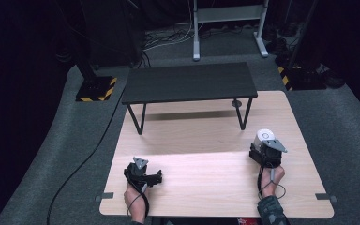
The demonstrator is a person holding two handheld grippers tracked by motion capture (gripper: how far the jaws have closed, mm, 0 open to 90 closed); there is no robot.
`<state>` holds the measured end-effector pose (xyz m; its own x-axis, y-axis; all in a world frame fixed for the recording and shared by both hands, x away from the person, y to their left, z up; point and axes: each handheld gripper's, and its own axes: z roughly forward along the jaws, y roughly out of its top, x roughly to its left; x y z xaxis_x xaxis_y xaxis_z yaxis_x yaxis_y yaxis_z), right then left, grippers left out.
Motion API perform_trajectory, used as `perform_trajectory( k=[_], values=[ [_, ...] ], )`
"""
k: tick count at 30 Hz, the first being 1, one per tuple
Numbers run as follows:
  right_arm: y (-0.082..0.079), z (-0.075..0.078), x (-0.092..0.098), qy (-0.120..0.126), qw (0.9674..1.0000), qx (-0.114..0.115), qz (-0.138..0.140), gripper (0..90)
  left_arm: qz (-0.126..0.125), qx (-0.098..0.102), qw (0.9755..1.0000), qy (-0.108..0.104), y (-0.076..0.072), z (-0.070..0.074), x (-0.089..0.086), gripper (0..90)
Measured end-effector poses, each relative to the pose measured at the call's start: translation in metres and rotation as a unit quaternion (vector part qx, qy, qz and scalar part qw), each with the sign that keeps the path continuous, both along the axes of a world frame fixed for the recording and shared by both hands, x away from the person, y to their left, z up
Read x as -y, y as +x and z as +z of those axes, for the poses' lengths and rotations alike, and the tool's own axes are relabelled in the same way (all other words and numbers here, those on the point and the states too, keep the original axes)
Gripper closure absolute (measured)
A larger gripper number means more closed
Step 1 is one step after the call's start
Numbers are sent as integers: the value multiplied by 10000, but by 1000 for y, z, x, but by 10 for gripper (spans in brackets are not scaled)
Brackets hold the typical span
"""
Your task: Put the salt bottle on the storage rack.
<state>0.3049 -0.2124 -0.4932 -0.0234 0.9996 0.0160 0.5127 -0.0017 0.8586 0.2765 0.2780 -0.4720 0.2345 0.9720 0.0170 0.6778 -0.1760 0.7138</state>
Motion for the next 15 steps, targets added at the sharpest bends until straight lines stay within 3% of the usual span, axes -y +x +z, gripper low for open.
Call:
perform_trajectory(
  k=[8,15],
  values=[
    [-3,2,0,-34,10000,35,21,296,1,0,10000,-2,0,0,0,2],
    [-6,7,3,94,9999,34,45,295,1,0,10000,-2,0,0,0,2]
  ],
)
